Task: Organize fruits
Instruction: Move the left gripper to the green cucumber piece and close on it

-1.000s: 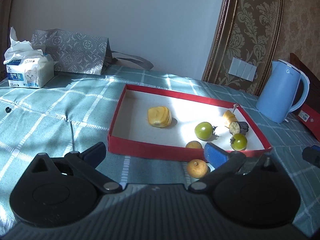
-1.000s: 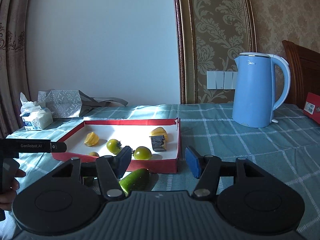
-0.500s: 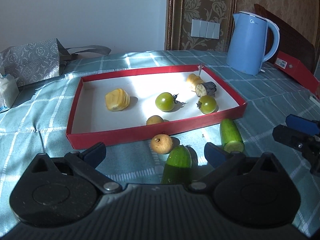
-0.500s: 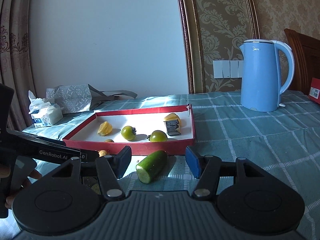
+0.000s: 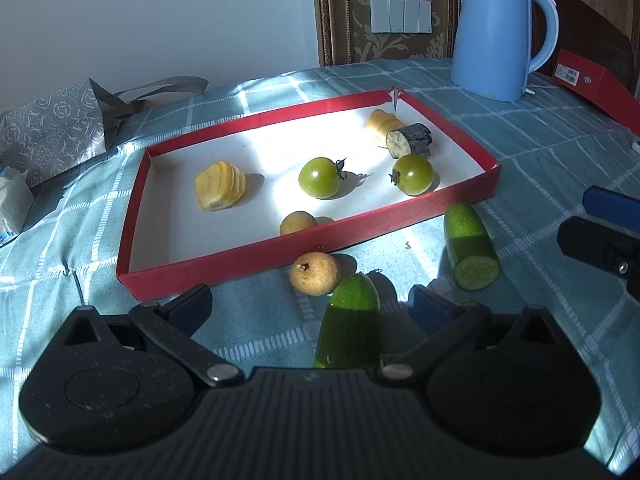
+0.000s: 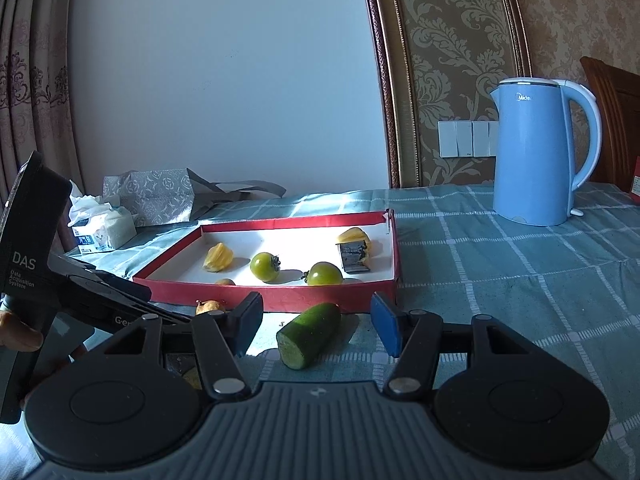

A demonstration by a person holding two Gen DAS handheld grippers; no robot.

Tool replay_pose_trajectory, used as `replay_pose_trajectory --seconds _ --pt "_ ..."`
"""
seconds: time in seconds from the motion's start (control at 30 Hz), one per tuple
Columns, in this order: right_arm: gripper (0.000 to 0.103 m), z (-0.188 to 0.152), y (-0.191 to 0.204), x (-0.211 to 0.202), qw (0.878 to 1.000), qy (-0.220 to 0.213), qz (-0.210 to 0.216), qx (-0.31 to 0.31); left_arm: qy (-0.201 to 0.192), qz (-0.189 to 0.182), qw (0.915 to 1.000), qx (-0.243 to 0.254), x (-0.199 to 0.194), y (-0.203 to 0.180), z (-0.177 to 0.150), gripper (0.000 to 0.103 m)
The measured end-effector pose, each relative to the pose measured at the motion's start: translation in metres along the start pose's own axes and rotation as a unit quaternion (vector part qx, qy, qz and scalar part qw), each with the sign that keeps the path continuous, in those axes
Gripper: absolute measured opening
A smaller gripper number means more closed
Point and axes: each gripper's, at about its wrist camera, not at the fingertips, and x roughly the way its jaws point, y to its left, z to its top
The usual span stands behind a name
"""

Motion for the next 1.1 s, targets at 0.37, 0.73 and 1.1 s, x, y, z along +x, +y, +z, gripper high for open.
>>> replay_pose_trajectory --seconds 0.37,0.73,1.1 --pt "0.059 -0.004 -0.005 0.005 1.000 0.007 0.008 0.008 0.024 0.005 0.9994 0.023 0.012 -0.007 0.003 0.090" --pt "0.059 -0.006 -0.006 0.006 1.000 0.010 0.011 0.013 0.041 0.002 0.9983 0.041 0.018 -0.011 0.004 0.078" --pt "0.060 -0.006 -0.006 0.007 1.000 0.013 0.013 0.014 0.049 -0.015 0.9977 0.044 0.019 -0.011 0.006 0.061"
